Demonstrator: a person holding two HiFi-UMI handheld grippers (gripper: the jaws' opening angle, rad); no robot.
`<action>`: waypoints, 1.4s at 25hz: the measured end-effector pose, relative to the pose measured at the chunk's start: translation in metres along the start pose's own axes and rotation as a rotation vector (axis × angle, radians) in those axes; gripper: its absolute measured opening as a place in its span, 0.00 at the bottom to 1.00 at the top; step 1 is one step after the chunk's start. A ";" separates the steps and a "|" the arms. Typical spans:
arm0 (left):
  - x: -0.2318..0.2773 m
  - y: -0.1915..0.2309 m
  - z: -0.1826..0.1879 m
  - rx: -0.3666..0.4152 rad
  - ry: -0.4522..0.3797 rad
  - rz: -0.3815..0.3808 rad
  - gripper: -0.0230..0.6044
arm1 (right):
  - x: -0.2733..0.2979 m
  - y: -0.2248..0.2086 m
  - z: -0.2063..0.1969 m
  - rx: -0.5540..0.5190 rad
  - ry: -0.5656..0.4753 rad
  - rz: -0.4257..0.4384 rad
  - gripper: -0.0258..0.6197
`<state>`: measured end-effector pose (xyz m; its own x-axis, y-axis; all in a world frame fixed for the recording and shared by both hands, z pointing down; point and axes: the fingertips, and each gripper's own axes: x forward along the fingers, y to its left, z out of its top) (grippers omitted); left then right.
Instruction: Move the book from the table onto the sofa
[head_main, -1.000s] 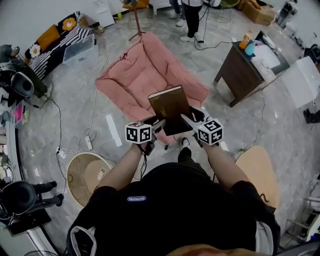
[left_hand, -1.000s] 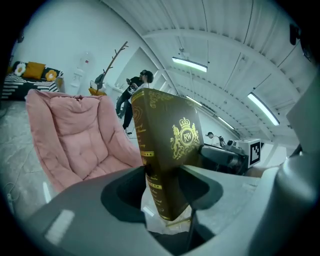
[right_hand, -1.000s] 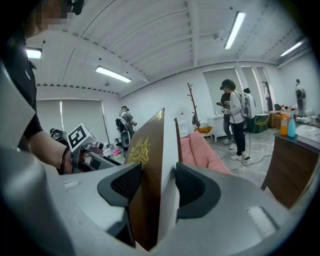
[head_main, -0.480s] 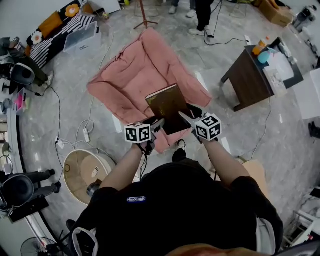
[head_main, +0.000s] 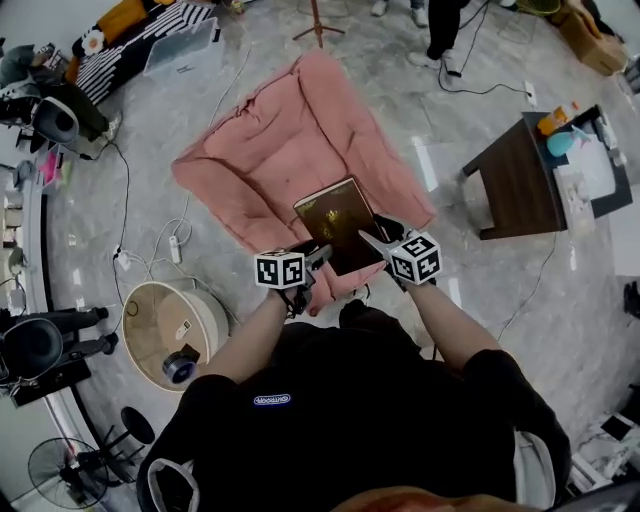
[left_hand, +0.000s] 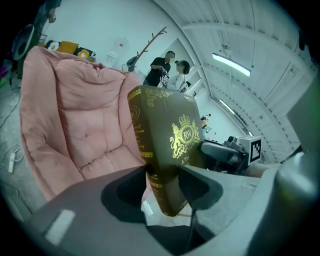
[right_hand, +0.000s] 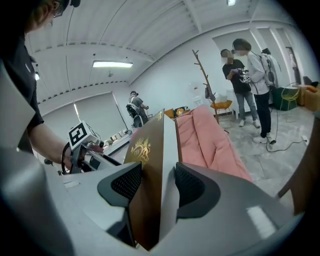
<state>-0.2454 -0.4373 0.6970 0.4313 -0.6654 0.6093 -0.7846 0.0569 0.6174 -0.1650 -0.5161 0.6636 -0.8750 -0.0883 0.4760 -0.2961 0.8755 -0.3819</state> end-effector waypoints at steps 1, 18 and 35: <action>0.004 0.005 -0.002 -0.010 0.006 0.009 0.37 | 0.005 -0.004 -0.004 0.004 0.017 0.011 0.39; 0.083 0.133 -0.044 -0.149 0.217 -0.030 0.36 | 0.125 -0.059 -0.091 0.120 0.205 -0.026 0.39; 0.194 0.248 -0.103 -0.304 0.386 -0.056 0.36 | 0.230 -0.144 -0.200 0.171 0.366 -0.080 0.38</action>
<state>-0.3099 -0.4757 1.0195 0.6476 -0.3528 0.6754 -0.6146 0.2821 0.7367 -0.2469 -0.5676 0.9868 -0.6621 0.0491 0.7478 -0.4438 0.7784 -0.4441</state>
